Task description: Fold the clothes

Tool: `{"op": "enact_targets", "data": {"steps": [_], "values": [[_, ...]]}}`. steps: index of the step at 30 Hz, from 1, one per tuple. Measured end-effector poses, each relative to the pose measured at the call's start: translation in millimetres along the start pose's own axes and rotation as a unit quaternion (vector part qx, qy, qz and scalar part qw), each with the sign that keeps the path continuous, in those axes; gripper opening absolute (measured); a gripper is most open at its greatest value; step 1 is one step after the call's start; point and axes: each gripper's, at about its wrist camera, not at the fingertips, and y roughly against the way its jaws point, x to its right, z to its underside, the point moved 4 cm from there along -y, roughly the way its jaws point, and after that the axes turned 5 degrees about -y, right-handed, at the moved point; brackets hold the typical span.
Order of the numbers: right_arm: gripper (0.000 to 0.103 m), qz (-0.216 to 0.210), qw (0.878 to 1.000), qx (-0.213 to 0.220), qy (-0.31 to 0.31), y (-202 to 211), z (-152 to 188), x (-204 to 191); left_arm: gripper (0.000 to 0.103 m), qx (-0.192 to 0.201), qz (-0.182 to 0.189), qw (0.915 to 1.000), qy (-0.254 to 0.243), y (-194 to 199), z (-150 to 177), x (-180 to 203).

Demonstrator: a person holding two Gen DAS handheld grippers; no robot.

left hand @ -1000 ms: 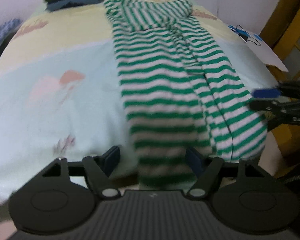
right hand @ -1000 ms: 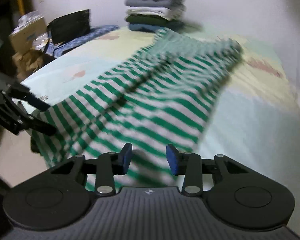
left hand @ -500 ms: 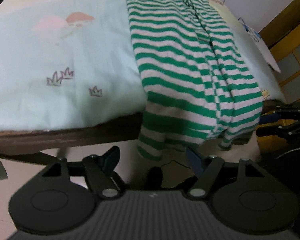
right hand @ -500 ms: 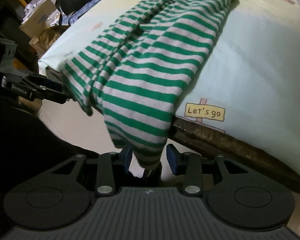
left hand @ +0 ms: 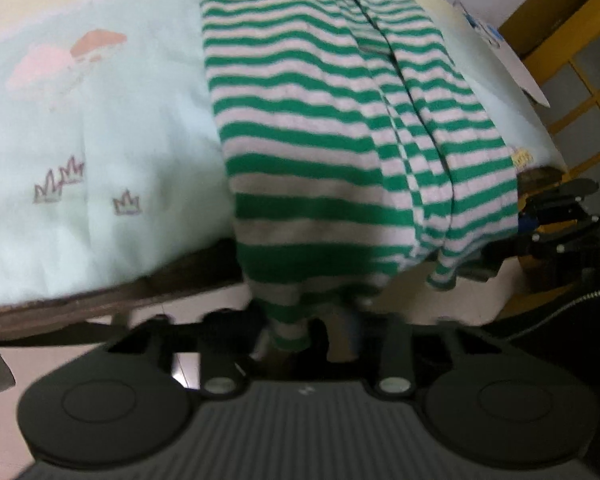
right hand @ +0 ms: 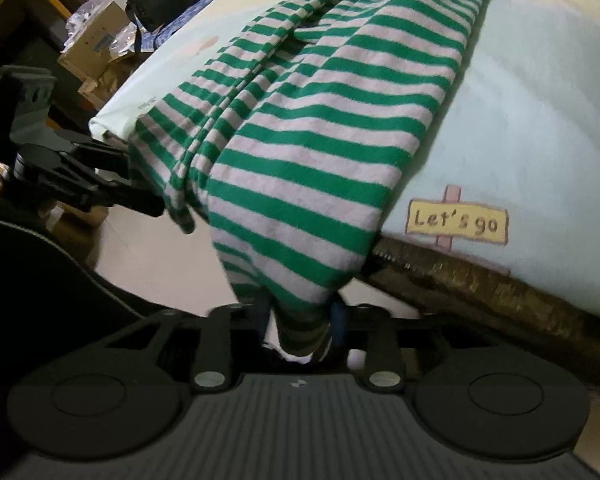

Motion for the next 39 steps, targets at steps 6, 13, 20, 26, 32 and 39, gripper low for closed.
{"op": "enact_targets", "data": {"steps": [6,13,20,26,32,39], "values": [[0.013,-0.040,0.998,-0.024,-0.036,14.6,0.4,2.7,0.001,-0.001,0.021,0.9998,-0.004,16.3,-2.7,3.6],[0.012,-0.108,0.993,-0.022,-0.051,45.1,-16.1,-2.7,0.001,0.033,0.044,0.9979,-0.035,57.1,-22.9,17.5],[0.012,-0.181,0.980,0.017,-0.076,76.6,-44.0,-4.9,0.000,0.093,0.083,0.9922,-0.003,92.3,-52.9,10.1],[0.012,-0.222,0.955,0.099,-0.167,89.2,-76.0,22.9,0.000,0.134,0.079,0.9871,0.037,85.6,-89.2,-13.4],[0.012,-0.209,0.933,0.161,-0.245,71.1,-104.2,58.4,0.000,0.166,0.067,0.9821,0.058,65.6,-131.2,-31.6],[0.014,-0.178,0.912,0.202,-0.310,43.4,-134.4,94.7,0.002,0.177,0.034,0.9816,0.062,57.8,-157.9,-53.8]]}}
